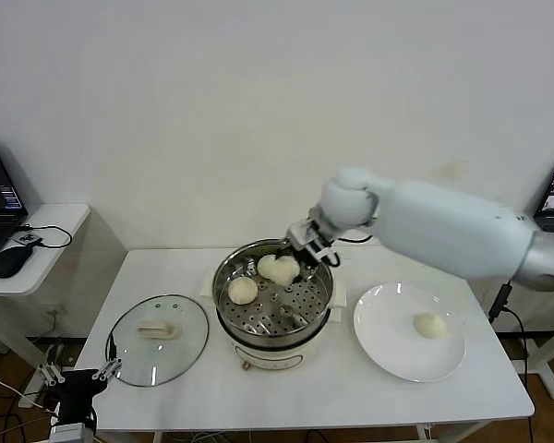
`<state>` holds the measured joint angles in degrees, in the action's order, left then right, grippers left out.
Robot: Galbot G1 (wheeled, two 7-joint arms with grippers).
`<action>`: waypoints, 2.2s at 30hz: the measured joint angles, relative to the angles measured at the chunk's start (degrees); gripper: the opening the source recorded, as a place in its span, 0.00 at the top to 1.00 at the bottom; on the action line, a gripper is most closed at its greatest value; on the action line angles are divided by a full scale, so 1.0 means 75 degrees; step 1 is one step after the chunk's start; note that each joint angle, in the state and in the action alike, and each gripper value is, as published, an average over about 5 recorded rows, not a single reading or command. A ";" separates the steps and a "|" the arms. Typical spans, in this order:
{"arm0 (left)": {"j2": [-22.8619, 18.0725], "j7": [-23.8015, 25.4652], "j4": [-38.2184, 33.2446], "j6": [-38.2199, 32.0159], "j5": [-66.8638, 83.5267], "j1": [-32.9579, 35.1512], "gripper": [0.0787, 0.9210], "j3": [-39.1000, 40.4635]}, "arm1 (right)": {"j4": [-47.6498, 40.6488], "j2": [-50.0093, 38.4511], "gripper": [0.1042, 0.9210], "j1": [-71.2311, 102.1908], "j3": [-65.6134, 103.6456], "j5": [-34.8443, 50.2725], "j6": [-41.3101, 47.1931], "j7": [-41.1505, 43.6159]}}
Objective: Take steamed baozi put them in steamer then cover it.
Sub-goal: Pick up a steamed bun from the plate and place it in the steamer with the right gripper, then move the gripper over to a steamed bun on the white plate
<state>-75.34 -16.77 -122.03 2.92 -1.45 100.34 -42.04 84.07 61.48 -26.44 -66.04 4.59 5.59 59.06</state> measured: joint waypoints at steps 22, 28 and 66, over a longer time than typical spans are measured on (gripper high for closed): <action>-0.0021 -0.0061 0.0091 -0.0011 0.0080 -0.0058 0.12 -0.0024 | 0.0076 0.0475 0.26 0.0237 -0.0599 -0.0994 -0.1392 0.0115; 0.0042 -0.0059 0.0089 -0.0012 0.0080 -0.0076 0.12 -0.0075 | 0.0114 0.0295 0.13 0.0074 -0.0468 -0.0983 -0.1417 0.0198; 0.0388 -0.0043 0.0206 -0.0097 -0.0130 -0.0203 0.12 0.0167 | 0.0210 -0.4756 0.12 0.3011 0.2593 -0.1646 0.0877 0.0346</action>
<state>-72.43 -17.10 -120.49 2.20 -2.42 98.82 -40.79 85.64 25.81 -3.86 -46.59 -7.75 12.17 61.65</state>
